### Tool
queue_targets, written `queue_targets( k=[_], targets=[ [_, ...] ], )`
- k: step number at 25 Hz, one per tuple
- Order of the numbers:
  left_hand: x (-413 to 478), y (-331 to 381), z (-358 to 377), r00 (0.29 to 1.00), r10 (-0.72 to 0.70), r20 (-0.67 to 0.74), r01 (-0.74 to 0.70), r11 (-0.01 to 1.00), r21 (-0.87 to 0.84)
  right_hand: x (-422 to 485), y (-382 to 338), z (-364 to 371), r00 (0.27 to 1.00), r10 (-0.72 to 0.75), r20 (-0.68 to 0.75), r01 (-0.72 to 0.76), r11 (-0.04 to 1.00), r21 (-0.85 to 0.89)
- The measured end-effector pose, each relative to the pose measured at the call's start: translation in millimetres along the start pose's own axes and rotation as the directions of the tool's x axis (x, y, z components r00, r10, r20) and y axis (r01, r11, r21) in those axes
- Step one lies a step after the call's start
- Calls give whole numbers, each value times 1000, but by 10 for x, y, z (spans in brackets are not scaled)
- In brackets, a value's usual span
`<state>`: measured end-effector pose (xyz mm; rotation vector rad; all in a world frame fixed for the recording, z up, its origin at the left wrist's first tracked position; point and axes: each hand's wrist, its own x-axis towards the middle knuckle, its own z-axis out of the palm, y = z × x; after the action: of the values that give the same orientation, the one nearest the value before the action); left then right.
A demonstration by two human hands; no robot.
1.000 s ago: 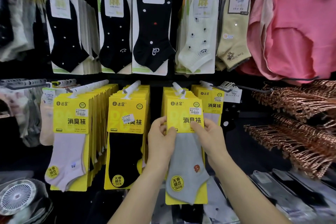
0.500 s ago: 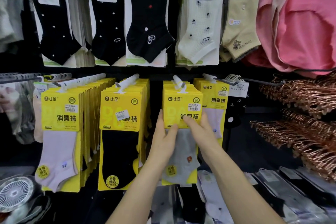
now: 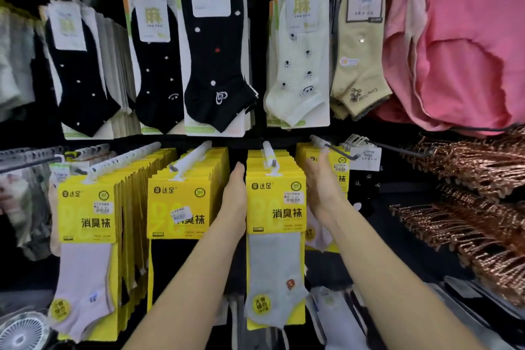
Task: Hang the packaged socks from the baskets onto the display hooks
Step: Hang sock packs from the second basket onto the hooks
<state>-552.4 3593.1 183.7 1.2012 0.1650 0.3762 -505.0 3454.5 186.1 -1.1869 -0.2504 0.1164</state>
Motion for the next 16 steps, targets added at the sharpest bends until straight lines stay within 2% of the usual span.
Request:
queue_targets(
  k=[1, 4, 7, 11, 14, 16],
  targets=[
    [59, 28, 28, 999, -38, -5, 38, 999, -26, 86, -58, 39, 999, 50, 4, -50, 998, -26],
    [140, -31, 44, 999, -29, 16, 29, 999, 15, 126, -23, 125, 987, 157, 23, -155, 986, -64],
    [130, -11, 36, 1000, 3, 23, -4, 999, 34, 44, 40, 158, 989, 146, -28, -146, 989, -36],
    [0, -115, -77, 1000, -6, 19, 7, 999, -51, -153, 164, 78, 992, 122, -27, -122, 992, 17],
    [-213, -250, -103, 996, 85, 16, -84, 995, -62, -380, 359, 107, 996, 50, -78, -59, 991, -116],
    [-313, -218, -25, 995, 104, -3, -105, 995, -5, -431, 365, 197, 988, 25, -151, -54, 979, -195]
  ],
)
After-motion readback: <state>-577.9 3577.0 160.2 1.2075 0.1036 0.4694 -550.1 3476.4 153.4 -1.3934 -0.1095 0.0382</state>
